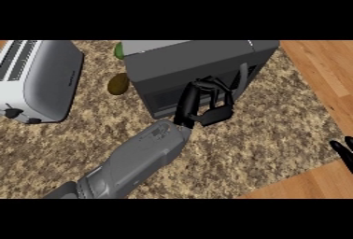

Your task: Pick up the milk, place it into the microwave and close the microwave

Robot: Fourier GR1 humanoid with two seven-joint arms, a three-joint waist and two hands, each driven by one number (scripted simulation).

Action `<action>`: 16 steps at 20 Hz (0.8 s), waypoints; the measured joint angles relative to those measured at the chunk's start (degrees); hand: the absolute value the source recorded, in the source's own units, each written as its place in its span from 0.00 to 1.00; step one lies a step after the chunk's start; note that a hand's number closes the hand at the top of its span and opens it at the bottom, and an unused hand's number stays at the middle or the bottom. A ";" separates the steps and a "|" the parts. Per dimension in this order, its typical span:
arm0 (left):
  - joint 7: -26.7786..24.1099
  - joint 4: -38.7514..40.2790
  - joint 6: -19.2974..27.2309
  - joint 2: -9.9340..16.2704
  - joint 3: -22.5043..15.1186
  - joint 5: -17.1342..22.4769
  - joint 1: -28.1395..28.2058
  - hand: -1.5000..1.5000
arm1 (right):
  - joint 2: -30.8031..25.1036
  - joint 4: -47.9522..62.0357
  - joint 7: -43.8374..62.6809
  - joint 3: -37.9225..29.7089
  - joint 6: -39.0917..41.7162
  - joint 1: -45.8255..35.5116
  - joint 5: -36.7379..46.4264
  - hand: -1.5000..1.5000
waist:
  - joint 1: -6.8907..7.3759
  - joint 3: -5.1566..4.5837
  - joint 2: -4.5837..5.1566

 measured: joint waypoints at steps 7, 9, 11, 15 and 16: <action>-3.00 0.38 0.87 0.00 -0.38 1.68 0.01 1.00 | -1.13 -1.33 0.82 0.64 1.27 -0.06 -1.63 0.00 | -0.49 0.01 0.19; -3.85 0.48 1.37 0.01 -0.35 2.11 0.09 1.00 | -1.39 -1.56 1.01 0.69 1.54 0.14 -2.11 0.00 | -0.78 0.02 0.22; -4.54 0.60 1.64 0.00 -0.50 2.51 0.04 1.00 | -1.83 -1.89 1.26 0.54 1.65 0.02 -2.42 0.00 | -0.89 0.01 0.27; -5.73 0.84 2.01 0.00 -0.76 3.40 -0.06 1.00 | -2.41 -2.60 1.79 0.67 1.87 0.05 -3.03 0.00 | -1.10 0.00 0.34; -5.96 0.92 2.11 0.00 -0.84 3.61 -0.10 1.00 | -2.50 -2.81 1.92 0.72 1.83 0.07 -3.20 0.00 | -1.14 -0.01 0.34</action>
